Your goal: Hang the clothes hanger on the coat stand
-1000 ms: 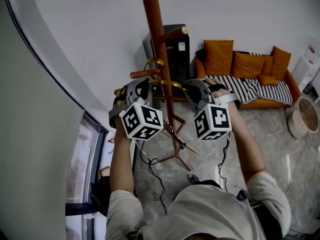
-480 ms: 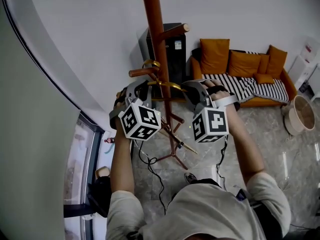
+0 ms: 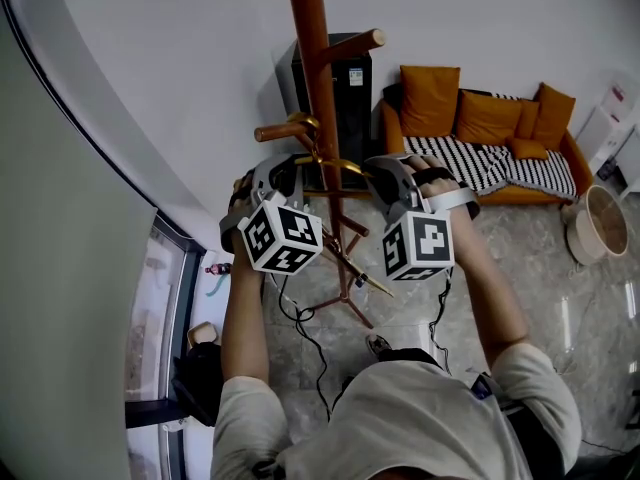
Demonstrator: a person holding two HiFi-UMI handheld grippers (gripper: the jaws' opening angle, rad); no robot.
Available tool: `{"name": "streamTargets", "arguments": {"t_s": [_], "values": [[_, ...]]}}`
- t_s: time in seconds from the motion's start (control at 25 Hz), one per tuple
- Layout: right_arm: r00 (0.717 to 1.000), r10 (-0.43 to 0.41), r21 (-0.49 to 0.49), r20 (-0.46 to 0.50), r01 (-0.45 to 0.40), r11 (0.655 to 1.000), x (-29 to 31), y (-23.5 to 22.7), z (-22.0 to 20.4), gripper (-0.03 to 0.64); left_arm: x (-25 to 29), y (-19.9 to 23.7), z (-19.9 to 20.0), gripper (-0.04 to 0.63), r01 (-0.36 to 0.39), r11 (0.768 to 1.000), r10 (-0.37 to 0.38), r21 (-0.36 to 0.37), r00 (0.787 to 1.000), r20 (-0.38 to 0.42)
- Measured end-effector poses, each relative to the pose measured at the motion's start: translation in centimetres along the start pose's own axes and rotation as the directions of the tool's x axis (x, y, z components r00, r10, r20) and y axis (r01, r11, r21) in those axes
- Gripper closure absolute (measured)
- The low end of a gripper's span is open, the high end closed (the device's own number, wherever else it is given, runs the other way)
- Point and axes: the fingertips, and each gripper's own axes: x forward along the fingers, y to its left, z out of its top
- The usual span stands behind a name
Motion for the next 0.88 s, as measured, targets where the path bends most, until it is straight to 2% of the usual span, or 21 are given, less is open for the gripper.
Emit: {"name": "streamTargets", "arguments": {"t_s": [0.36,0.48,0.56,0.68,0.8,0.88], "values": [[1.000,-0.028,0.006,-0.001,0.028,1.000,0.3,0.1,0.1,0.604,0.2,-0.2,-0.3,0.578,-0.054,0.997,0.053,0.064,0.998,0.019],[0.998,-0.061,0.013,0.005,0.061,0.998,0.0,0.3,0.1,0.603,0.0,-0.3,-0.3,0.578,-0.095,0.990,0.091,0.103,0.995,0.046],[0.997,-0.079,0.032,0.007,0.078,0.996,-0.2,0.6,0.3,0.603,-0.3,-0.5,-0.4,0.575,-0.122,0.987,0.114,0.105,0.991,0.073],[0.995,-0.094,0.057,0.024,0.093,0.994,-0.4,0.9,0.4,0.600,-0.7,-0.8,-0.4,0.524,-0.143,0.986,0.133,0.087,0.985,0.110],[0.994,-0.098,0.074,0.045,0.094,0.993,-0.7,1.1,0.0,0.508,-1.0,-1.2,-0.4,0.463,-0.153,0.985,0.142,0.083,0.982,0.123],[0.995,-0.088,0.102,0.051,0.082,0.991,-1.1,0.9,-0.1,0.496,-1.1,-1.2,-0.3,0.442,-0.155,0.985,0.145,0.076,0.981,0.127]]}}
